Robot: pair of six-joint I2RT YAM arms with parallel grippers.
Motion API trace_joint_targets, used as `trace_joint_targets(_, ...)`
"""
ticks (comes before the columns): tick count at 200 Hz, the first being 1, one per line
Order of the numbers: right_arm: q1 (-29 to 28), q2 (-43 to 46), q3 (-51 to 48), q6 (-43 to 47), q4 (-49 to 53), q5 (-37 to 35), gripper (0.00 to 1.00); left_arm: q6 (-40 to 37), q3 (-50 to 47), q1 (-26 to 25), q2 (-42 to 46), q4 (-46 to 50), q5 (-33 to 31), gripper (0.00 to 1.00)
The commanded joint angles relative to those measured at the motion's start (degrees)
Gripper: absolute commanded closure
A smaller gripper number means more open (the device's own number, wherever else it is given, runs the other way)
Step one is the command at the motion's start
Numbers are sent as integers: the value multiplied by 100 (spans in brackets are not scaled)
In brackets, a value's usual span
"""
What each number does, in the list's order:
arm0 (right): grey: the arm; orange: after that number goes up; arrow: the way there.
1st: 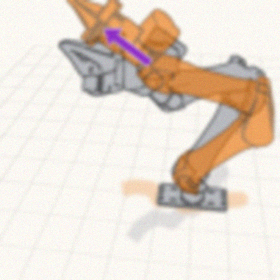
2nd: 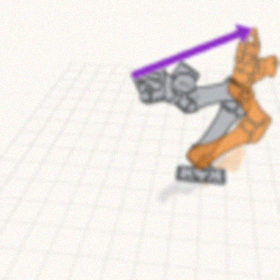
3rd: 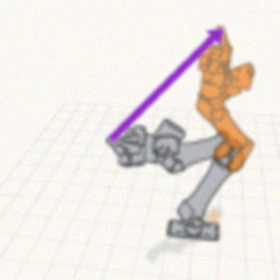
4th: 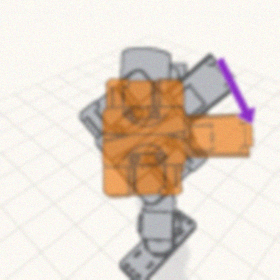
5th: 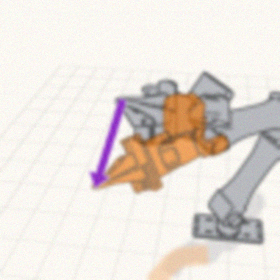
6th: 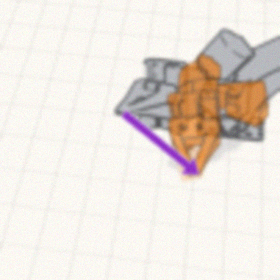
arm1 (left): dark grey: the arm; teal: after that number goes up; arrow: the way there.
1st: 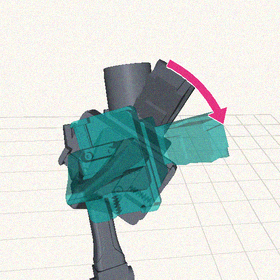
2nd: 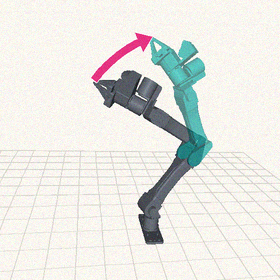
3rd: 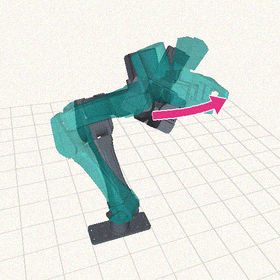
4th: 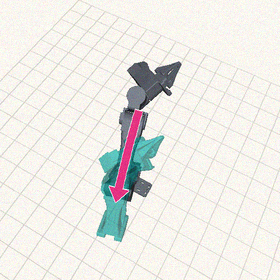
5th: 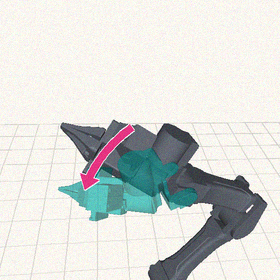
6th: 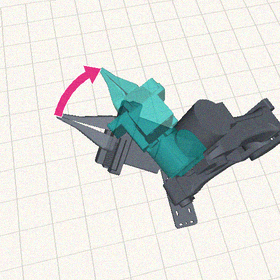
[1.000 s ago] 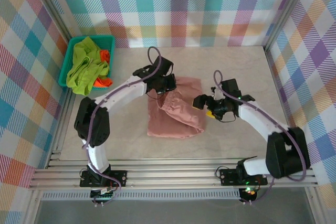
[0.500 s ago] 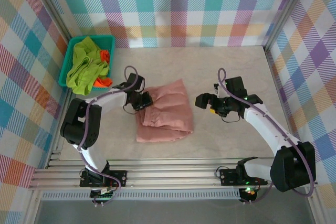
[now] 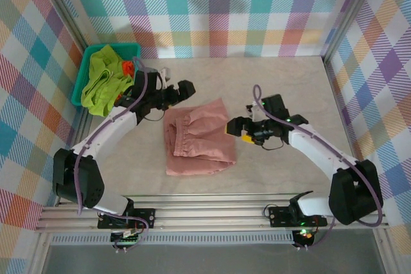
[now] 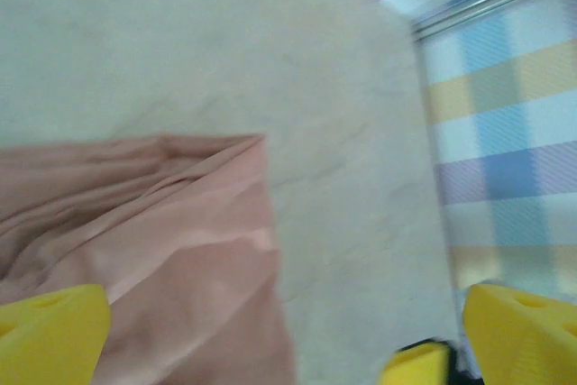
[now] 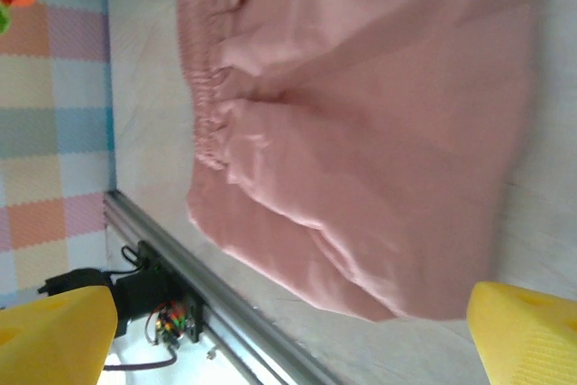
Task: Fold and stack the shorts
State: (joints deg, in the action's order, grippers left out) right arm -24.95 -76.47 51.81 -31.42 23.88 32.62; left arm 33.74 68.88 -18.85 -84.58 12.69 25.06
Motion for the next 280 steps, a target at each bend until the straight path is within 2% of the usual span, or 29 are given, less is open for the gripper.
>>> trace_joint_targets(1,-537,-426,349,-433,-738,233,1,478,-55,-107,-475,-215,351,0)
trace_joint_targets(17,-817,-777,428,-714,-1053,191,1,774,-196,-136,-881,-603,429,0)
trace_joint_targets(40,-889,-1184,161,-1206,-1720,274,1,1061,-489,-145,-1470,-1251,524,0)
trace_joint_targets(87,-889,-1890,-520,-1411,-2166,240,1,689,-760,-114,-2140,-1366,30,0)
trace_joint_targets(128,-881,-1781,-1147,-1280,-2055,-93,1,416,-824,48,-2432,-1394,-200,0)
trace_joint_targets(156,-871,-1539,-1276,-1221,-2043,-66,0,278,-760,53,-2151,-1349,-112,0)
trace_joint_targets(192,-781,-947,-551,-955,-1467,-62,0,289,-764,31,-963,-922,-135,0)
trace_joint_targets(218,-444,-844,190,-886,-1131,-151,1,319,-948,24,-49,-393,-207,0)
trace_joint_targets(245,-240,-1482,1296,-719,-771,-71,1,660,-1515,-171,517,-500,84,0)
trace_joint_targets(280,-184,-2700,2729,-876,-655,81,0,1047,-2330,-710,830,-907,-155,0)
